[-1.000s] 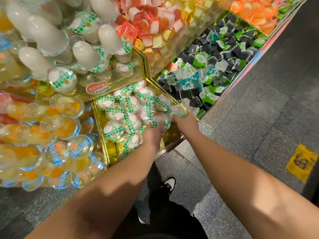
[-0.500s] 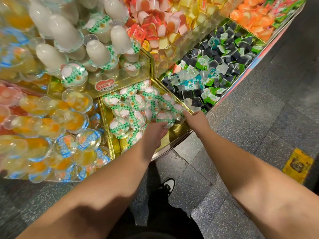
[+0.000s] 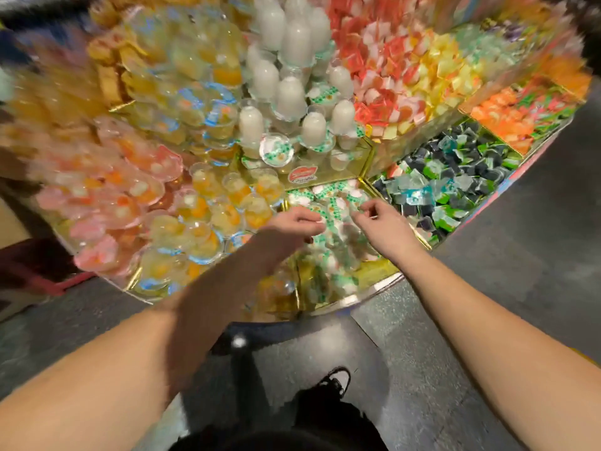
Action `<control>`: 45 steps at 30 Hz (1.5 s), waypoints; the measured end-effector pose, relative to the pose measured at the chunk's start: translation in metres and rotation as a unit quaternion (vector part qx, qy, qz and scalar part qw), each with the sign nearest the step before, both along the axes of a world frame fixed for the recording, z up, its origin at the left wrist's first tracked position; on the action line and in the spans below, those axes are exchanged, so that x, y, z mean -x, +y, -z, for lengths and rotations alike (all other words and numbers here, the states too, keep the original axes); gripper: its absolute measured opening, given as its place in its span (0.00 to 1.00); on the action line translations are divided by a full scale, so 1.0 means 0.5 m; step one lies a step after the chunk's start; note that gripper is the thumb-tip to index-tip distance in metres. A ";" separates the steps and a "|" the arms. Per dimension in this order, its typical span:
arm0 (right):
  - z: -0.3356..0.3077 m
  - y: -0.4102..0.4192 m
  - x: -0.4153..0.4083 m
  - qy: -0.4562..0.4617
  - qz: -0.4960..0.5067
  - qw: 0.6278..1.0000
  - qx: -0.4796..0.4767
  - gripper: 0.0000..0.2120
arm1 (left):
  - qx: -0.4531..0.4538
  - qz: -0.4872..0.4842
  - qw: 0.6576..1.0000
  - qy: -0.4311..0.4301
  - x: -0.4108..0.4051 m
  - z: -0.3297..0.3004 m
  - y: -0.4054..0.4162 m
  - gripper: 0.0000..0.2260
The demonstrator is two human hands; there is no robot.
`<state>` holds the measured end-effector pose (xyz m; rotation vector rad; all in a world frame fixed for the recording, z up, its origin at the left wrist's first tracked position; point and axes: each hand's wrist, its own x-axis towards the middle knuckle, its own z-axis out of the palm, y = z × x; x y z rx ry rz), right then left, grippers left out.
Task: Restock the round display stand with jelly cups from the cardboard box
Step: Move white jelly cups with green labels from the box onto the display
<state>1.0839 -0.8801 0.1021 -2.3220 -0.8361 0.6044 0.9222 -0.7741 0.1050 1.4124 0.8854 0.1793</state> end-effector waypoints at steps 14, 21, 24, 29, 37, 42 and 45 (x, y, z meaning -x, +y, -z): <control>-0.104 0.452 0.725 -0.054 -0.344 0.937 -0.026 0.06 | -0.241 -0.200 0.929 0.200 0.822 -0.092 0.370 0.09; -0.068 0.718 0.936 -0.103 -0.459 0.882 0.016 0.08 | -0.249 -0.251 0.898 0.263 1.034 -0.060 0.564 0.10; -0.038 0.865 1.001 -0.104 -0.495 0.861 0.058 0.09 | -0.227 -0.258 0.887 0.309 1.082 -0.026 0.674 0.09; 0.044 1.110 1.091 -0.074 -0.533 0.838 0.090 0.14 | -0.193 -0.259 0.871 0.370 1.173 0.038 0.877 0.07; 0.115 1.340 1.150 -0.059 -0.543 0.821 0.166 0.14 | -0.099 -0.267 0.868 0.408 1.273 0.108 1.098 0.15; 0.174 1.432 1.189 -0.032 -0.521 0.838 0.159 0.11 | -0.102 -0.263 0.866 0.414 1.342 0.160 1.210 0.12; 0.208 1.483 1.213 -0.004 -0.504 0.843 0.189 0.11 | -0.090 -0.259 0.868 0.414 1.389 0.193 1.274 0.13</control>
